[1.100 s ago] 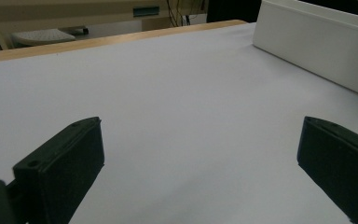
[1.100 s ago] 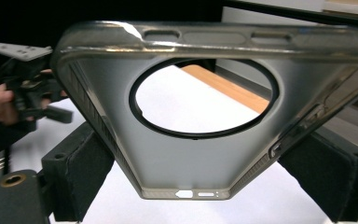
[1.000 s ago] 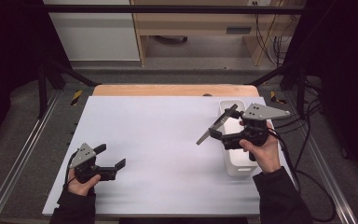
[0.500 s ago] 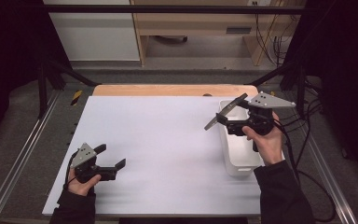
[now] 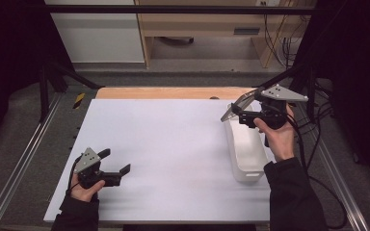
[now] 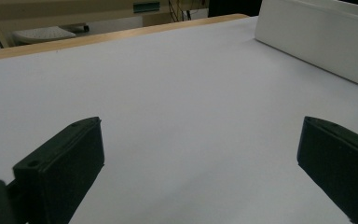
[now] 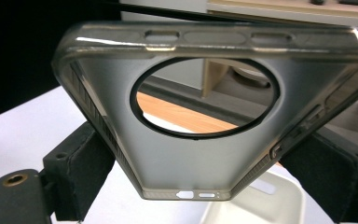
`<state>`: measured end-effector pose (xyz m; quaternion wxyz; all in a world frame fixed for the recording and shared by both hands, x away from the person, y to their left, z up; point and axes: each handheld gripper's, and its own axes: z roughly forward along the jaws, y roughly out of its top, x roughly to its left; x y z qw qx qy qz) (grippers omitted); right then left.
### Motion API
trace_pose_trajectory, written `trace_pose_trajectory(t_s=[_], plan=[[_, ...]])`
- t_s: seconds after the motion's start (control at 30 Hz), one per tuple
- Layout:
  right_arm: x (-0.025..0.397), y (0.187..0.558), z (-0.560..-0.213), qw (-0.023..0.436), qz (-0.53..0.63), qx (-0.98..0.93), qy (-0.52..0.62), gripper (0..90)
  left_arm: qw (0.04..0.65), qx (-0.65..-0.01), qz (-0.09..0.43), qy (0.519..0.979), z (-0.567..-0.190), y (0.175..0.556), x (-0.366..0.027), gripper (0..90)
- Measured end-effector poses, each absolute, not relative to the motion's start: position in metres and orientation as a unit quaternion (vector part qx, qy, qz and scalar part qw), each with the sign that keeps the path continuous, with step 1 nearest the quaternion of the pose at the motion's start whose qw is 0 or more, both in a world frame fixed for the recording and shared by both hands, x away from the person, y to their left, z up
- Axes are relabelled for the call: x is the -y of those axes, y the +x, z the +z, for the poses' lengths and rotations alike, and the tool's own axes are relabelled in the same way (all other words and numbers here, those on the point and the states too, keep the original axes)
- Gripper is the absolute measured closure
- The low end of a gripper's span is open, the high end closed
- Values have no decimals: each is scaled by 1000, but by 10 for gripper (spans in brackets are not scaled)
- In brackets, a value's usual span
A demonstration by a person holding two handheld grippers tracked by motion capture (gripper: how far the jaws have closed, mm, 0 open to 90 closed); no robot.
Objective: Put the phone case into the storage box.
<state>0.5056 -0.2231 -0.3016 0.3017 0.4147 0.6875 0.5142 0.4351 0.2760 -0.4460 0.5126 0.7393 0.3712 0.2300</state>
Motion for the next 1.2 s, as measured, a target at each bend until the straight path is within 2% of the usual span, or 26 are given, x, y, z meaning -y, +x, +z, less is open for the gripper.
trace_pose_trajectory(t_s=[0.7, 1.2], plan=[[229, 548, -303, 336, 448, -669, 489, 116, 506, -365, 231, 747, -447, 436, -274, 1], [227, 575, -316, 334, 408, -667, 527, 116, 504, -362, 231, 749, -448, 436, -273, 1]])
